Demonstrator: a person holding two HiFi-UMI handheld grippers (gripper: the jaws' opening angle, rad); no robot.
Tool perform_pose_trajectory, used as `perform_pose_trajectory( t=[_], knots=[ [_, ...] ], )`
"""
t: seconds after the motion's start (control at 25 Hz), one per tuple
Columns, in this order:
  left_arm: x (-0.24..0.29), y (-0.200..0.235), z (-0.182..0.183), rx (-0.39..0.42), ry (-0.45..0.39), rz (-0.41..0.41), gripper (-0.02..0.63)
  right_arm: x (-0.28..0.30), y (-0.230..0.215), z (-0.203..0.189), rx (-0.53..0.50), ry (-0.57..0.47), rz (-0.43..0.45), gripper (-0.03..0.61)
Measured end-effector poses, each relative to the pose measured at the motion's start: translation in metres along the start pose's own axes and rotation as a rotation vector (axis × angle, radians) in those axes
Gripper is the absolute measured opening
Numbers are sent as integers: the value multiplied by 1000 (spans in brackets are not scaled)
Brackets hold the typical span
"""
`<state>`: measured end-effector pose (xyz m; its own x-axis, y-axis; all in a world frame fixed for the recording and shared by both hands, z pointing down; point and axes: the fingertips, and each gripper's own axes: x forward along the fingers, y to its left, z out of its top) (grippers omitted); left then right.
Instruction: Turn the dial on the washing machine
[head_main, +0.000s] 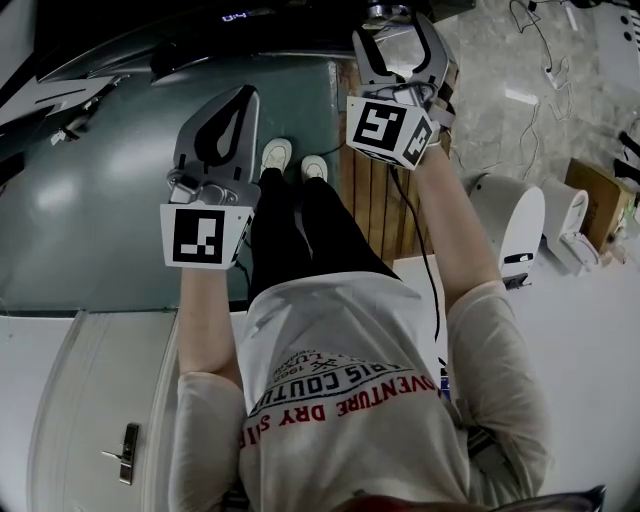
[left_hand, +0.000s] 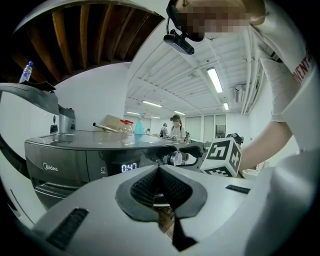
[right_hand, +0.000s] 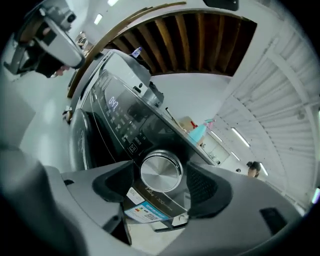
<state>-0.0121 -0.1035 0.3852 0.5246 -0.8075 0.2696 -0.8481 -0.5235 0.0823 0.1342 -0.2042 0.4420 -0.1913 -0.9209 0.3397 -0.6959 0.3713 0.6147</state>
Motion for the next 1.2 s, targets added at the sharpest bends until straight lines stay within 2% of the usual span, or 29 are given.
perform_pose_trajectory(
  t=[0.12,0.28,0.44,0.64,0.88,1.2],
  knots=[
    [-2,0,-2,-5,5,5,14,3,3,-5,-45,24,0,341],
    [-3,-1,-7,-6,13,4,14,5,1,-11,-41,39,-23,295],
    [-4,2,-6,0,11,10,14,6,1,-9,-18,31,-17,285],
    [-6,2,-5,4,6,13,14,4,-2,-10,111,34,10,284],
    [-12,3,-2,16,-27,5,14,6,-6,-8,456,27,70,284],
    [-14,3,-2,10,-23,-11,14,6,-5,-8,448,0,94,285]
  ],
)
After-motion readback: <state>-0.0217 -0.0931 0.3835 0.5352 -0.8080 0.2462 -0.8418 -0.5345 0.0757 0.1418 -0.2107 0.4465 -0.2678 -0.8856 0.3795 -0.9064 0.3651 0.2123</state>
